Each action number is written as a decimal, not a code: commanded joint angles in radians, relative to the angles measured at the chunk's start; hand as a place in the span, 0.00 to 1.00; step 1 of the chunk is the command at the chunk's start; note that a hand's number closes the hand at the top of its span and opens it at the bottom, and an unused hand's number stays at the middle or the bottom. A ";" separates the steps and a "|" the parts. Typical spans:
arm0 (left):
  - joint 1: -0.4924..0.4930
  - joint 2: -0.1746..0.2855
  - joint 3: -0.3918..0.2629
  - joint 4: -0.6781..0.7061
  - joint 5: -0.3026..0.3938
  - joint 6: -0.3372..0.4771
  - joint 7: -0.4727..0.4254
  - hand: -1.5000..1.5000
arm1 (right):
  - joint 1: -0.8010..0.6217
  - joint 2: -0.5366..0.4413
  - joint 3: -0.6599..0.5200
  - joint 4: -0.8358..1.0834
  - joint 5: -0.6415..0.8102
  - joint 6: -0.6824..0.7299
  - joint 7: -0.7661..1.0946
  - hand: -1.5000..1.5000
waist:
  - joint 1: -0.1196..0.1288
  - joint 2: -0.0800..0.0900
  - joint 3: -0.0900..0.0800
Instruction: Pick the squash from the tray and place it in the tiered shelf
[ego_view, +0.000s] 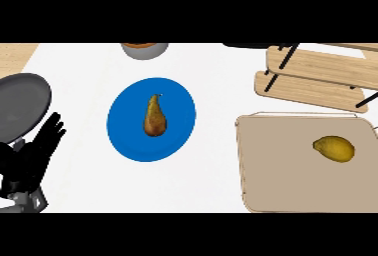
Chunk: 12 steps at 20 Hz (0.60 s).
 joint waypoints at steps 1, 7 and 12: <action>0.016 -0.002 0.001 -0.018 -0.007 0.003 0.016 0.50 | -0.036 -0.013 0.029 0.147 0.065 -0.035 -0.061 0.00 | 0.000 -0.001 0.000; 0.020 -0.004 -0.005 -0.045 -0.012 -0.005 0.025 0.50 | -0.098 -0.008 0.006 0.279 0.068 -0.089 -0.211 0.00 | 0.000 -0.001 0.000; 0.009 -0.031 -0.003 0.013 -0.020 0.006 -0.030 0.50 | -0.140 0.028 -0.048 0.337 0.009 -0.097 -0.226 0.00 | -0.002 -0.001 0.000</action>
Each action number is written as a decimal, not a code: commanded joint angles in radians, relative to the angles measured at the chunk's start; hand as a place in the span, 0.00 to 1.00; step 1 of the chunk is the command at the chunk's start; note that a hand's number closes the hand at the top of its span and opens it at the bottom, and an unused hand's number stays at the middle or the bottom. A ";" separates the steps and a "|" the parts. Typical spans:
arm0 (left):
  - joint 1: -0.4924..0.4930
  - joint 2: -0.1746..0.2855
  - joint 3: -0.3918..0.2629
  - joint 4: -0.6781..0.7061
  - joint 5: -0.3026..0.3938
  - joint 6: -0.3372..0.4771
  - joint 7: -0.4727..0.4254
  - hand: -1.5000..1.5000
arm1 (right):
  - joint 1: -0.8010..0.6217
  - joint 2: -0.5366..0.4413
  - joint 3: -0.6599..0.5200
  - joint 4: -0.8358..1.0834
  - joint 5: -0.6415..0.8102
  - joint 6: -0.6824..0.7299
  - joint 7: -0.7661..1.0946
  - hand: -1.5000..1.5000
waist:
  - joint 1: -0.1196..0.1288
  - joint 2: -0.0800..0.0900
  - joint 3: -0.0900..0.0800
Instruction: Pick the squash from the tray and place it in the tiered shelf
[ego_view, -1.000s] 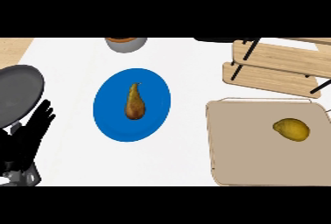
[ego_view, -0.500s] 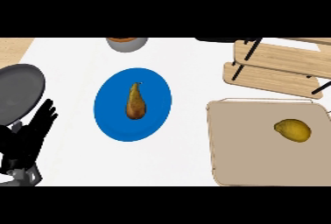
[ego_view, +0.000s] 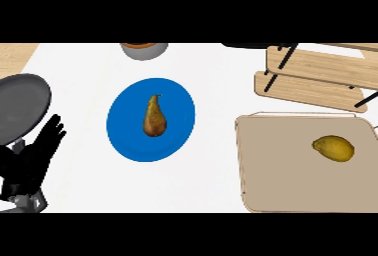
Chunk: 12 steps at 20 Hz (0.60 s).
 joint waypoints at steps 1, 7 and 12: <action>0.019 0.016 0.016 -0.038 0.026 -0.024 0.030 0.50 | 0.004 0.020 -0.075 0.036 -0.068 -0.026 -0.021 0.00 | -0.004 -0.002 0.001; -0.003 0.001 0.008 -0.033 0.012 -0.002 0.050 0.50 | -0.030 0.003 -0.174 -0.012 -0.219 0.112 0.101 0.00 | -0.018 -0.007 0.000; 0.046 0.038 0.047 -0.017 0.030 -0.042 0.000 0.50 | -0.048 -0.040 -0.290 -0.031 -0.340 0.132 0.141 0.00 | -0.019 -0.010 0.000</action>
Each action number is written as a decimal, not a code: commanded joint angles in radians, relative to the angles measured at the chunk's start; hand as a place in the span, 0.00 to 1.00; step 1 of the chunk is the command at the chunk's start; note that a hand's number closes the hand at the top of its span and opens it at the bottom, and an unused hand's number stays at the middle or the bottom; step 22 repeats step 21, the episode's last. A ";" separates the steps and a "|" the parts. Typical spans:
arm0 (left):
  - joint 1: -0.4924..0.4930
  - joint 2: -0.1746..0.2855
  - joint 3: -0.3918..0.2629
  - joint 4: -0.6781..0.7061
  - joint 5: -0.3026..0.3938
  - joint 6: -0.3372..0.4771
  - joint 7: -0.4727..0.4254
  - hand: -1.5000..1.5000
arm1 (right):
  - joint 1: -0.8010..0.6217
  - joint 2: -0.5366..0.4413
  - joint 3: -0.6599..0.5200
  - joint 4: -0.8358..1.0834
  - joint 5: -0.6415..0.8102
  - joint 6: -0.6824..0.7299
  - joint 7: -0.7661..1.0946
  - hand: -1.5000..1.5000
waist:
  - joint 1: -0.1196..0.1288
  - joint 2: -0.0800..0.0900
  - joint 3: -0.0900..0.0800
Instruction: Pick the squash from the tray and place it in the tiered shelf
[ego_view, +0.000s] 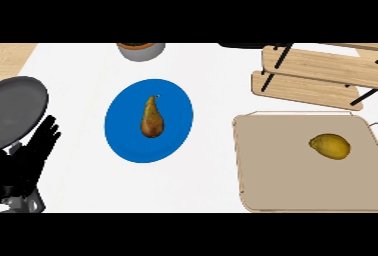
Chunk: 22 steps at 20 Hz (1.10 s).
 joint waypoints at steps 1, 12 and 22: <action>0.051 -0.006 -0.001 -0.065 0.008 -0.010 -0.001 0.50 | 0.020 -0.035 -0.090 -0.048 -0.093 0.011 0.027 0.00 | -0.002 -0.003 0.000; -0.060 0.006 0.013 0.026 -0.002 0.012 0.035 0.50 | 0.074 -0.495 -0.312 0.108 -0.239 0.275 0.104 0.00 | -0.016 0.002 0.000; 0.017 -0.022 0.001 0.010 -0.017 0.009 -0.030 0.50 | 0.351 -0.821 -0.496 0.417 -0.264 0.585 -0.145 0.00 | -0.028 0.001 0.005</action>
